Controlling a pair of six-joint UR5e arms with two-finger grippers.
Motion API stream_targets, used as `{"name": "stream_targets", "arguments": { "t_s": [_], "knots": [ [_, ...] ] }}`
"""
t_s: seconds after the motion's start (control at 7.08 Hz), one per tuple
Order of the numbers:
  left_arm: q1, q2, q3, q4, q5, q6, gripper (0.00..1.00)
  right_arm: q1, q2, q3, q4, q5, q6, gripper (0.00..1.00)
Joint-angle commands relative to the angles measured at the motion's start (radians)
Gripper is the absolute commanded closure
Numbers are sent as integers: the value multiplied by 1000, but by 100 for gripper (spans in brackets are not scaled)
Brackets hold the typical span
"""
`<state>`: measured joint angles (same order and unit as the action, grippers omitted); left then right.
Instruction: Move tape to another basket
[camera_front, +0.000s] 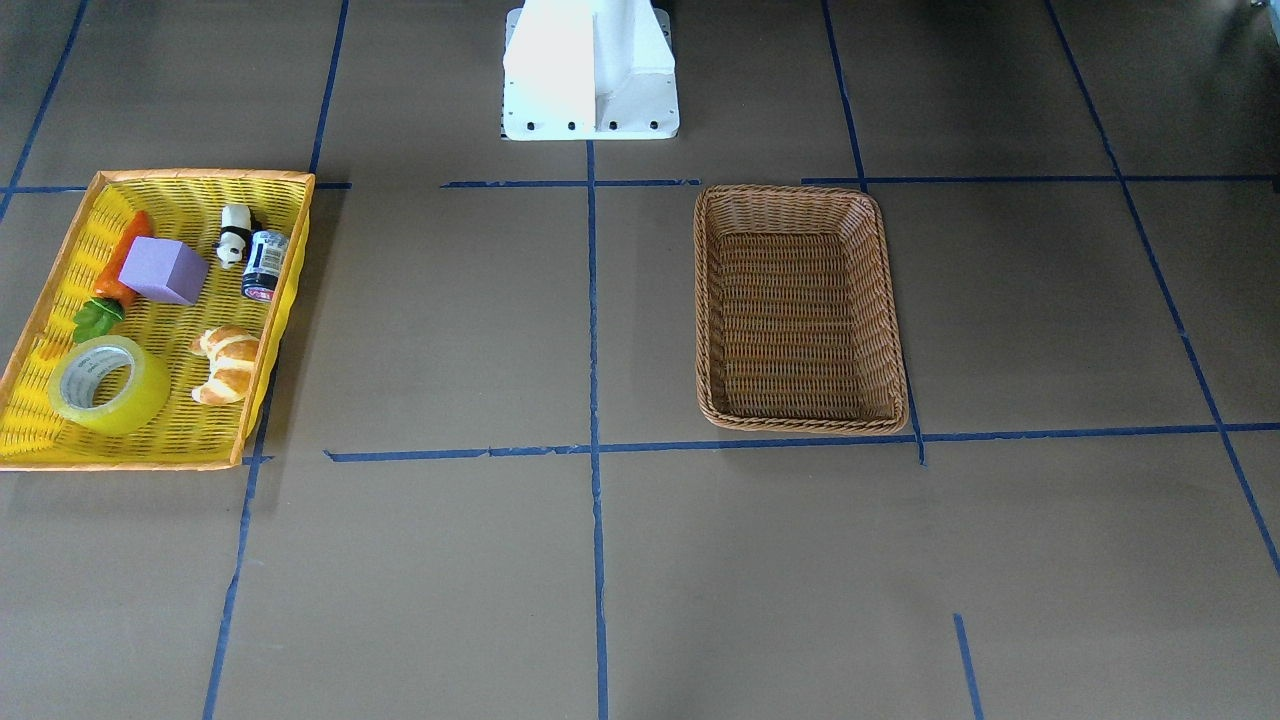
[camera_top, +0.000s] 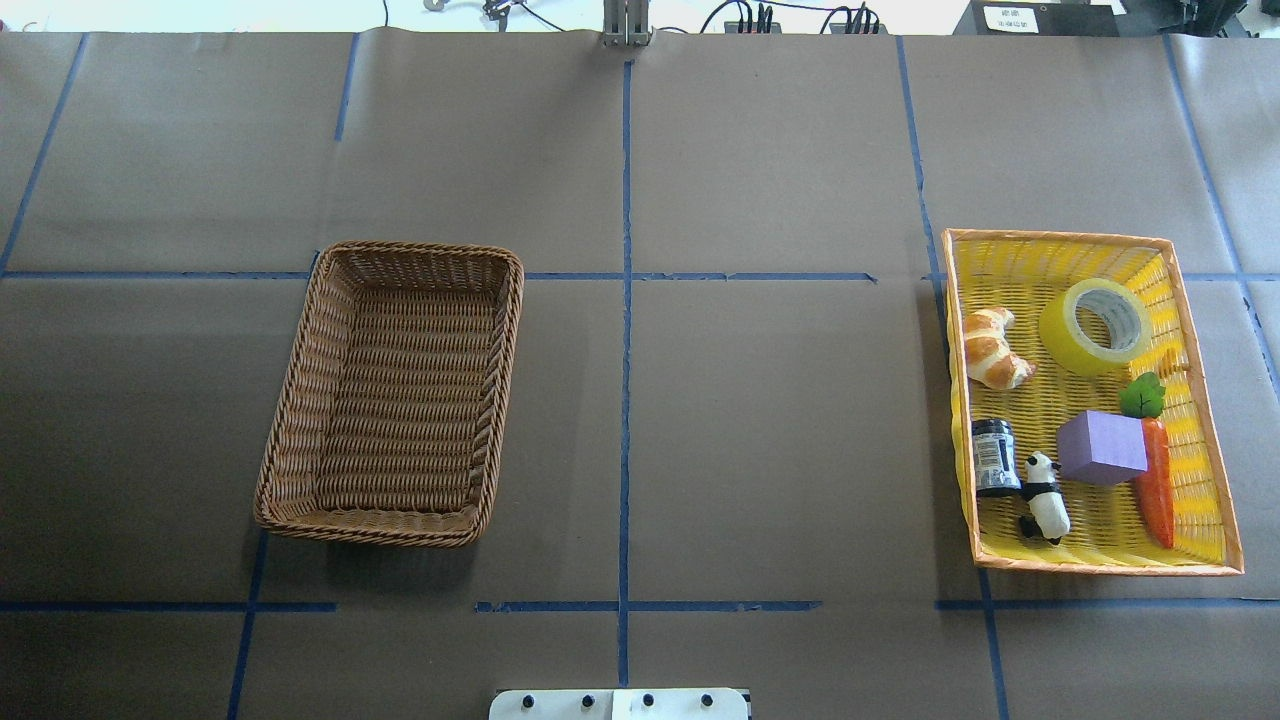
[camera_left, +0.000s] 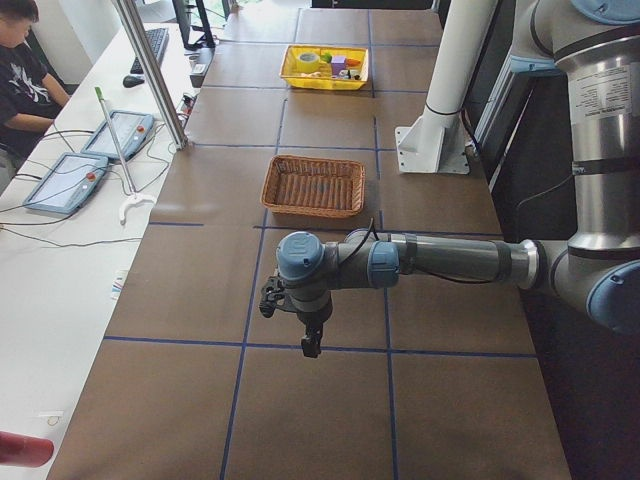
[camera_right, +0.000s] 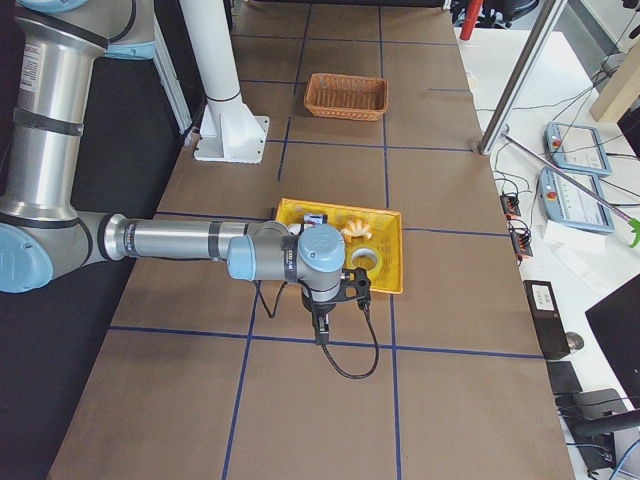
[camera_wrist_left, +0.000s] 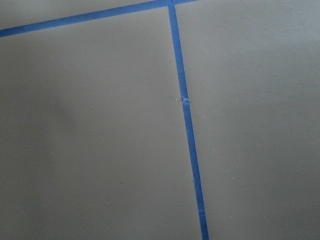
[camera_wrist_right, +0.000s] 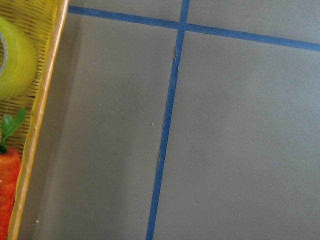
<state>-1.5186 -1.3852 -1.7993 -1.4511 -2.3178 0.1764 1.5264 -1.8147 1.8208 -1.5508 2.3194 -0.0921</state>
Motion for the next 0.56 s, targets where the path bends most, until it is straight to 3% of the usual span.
{"name": "stream_targets", "arguments": {
  "t_s": [0.0,0.42],
  "knots": [
    [0,0,-3,2,-2,0,0,1,0,0,0,0,0,0],
    [0,0,-3,5,-2,0,0,0,3,17,29,2,0,0]
  ]
}}
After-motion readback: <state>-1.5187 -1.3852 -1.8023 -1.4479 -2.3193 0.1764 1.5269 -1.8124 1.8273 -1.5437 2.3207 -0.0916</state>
